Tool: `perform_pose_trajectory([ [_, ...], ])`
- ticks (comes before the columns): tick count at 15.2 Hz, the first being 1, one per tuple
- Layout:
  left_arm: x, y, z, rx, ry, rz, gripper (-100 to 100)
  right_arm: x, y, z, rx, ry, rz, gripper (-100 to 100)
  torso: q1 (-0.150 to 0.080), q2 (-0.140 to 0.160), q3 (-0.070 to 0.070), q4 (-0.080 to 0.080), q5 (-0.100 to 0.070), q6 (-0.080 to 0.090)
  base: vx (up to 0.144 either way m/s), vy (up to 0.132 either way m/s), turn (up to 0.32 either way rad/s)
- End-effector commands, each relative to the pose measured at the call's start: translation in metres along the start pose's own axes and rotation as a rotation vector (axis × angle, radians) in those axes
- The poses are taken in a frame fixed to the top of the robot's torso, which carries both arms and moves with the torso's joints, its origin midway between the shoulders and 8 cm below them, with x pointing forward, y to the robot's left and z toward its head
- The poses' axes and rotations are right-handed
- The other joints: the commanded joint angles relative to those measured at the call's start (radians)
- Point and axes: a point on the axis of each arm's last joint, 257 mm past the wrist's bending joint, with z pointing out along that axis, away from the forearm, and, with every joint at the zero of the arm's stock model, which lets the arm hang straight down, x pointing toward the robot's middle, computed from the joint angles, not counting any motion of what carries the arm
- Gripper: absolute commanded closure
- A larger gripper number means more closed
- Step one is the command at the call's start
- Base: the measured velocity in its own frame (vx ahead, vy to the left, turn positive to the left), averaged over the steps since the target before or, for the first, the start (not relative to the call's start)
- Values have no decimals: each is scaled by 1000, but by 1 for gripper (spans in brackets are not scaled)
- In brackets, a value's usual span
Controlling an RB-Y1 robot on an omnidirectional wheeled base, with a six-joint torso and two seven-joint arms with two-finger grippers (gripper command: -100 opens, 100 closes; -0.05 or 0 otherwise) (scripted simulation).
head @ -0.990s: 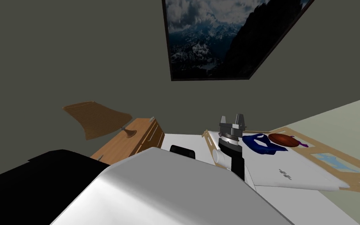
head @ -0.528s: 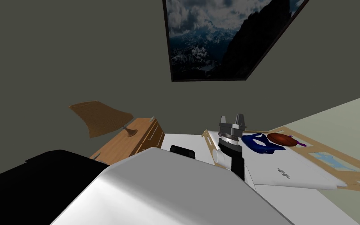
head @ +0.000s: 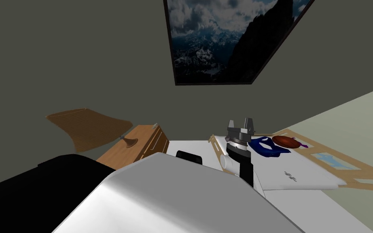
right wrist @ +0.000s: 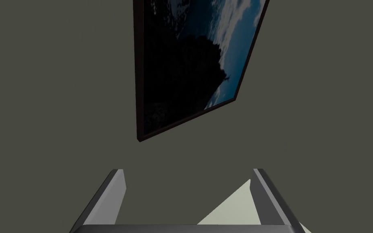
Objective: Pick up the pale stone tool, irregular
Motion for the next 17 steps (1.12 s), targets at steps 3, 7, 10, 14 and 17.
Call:
perform_pose_trajectory([
  [3,-41,12,-9,6,-21,-14,100,0,0,0,0,0,0,0,-1,1,0,0,0,0,70,33,-88],
  [7,-70,17,-17,12,-32,-22,100,0,0,0,0,0,0,0,-2,1,0,0,-2,0,66,26,-66],
  [10,-72,22,-19,-4,-26,-26,100,0,0,0,0,0,0,0,-3,0,0,0,-2,0,60,20,-45],
  [14,-137,28,-39,-2,-77,-36,100,0,0,0,0,0,0,0,-3,0,0,0,-1,1,70,35,-101],
  [17,-136,32,-41,-9,-63,-40,100,0,0,0,0,0,0,0,-2,-1,0,0,0,0,65,32,-46],
])
